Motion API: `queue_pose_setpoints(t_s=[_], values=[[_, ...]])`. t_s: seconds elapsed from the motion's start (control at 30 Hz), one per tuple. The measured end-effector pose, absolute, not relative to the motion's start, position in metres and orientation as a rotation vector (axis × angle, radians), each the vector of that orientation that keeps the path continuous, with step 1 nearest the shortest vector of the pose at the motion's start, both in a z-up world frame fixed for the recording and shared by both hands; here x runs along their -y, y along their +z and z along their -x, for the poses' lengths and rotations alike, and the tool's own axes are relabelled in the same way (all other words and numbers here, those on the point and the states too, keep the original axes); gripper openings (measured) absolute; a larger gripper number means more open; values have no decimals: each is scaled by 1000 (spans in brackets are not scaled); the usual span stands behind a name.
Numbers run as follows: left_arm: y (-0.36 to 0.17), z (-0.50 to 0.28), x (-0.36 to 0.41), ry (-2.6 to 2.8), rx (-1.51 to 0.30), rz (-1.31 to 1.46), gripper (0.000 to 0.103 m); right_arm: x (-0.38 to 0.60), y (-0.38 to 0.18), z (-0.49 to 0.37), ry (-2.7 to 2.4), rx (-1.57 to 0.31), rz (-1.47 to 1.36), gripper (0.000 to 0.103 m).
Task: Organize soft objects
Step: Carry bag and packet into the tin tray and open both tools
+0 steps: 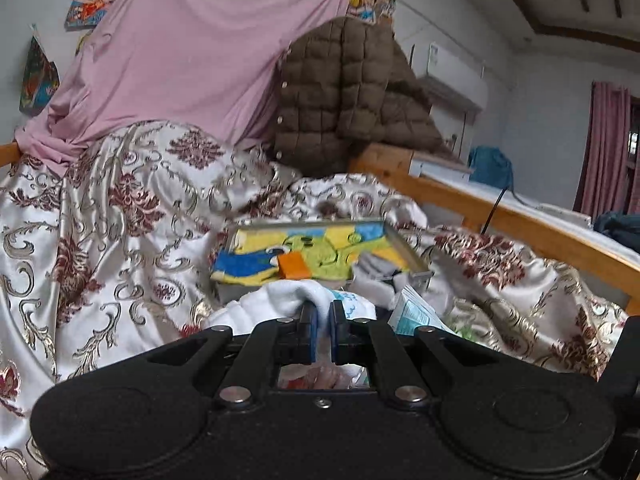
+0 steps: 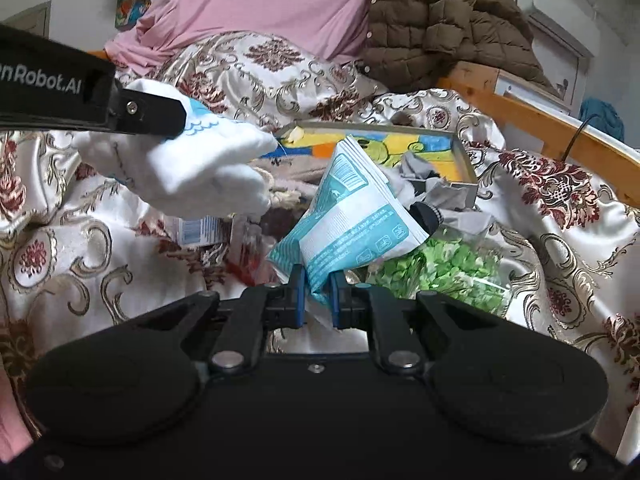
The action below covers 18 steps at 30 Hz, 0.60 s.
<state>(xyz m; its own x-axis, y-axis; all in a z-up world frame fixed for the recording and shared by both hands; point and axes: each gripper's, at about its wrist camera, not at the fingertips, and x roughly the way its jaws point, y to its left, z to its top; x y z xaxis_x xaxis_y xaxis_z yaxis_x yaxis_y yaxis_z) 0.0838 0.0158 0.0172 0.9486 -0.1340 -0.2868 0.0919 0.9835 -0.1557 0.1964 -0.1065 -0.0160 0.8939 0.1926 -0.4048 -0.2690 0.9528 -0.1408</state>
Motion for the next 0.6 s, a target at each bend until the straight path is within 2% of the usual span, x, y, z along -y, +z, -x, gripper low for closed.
queue_pose_setpoints(t_s=[0.3, 0.6], values=[[41, -89, -20, -192, -202, 161, 6, 126, 8, -189, 228, -327, 142, 6], [61, -135, -13, -268, -139, 81, 6, 139, 28, -217, 218, -281, 135, 6]])
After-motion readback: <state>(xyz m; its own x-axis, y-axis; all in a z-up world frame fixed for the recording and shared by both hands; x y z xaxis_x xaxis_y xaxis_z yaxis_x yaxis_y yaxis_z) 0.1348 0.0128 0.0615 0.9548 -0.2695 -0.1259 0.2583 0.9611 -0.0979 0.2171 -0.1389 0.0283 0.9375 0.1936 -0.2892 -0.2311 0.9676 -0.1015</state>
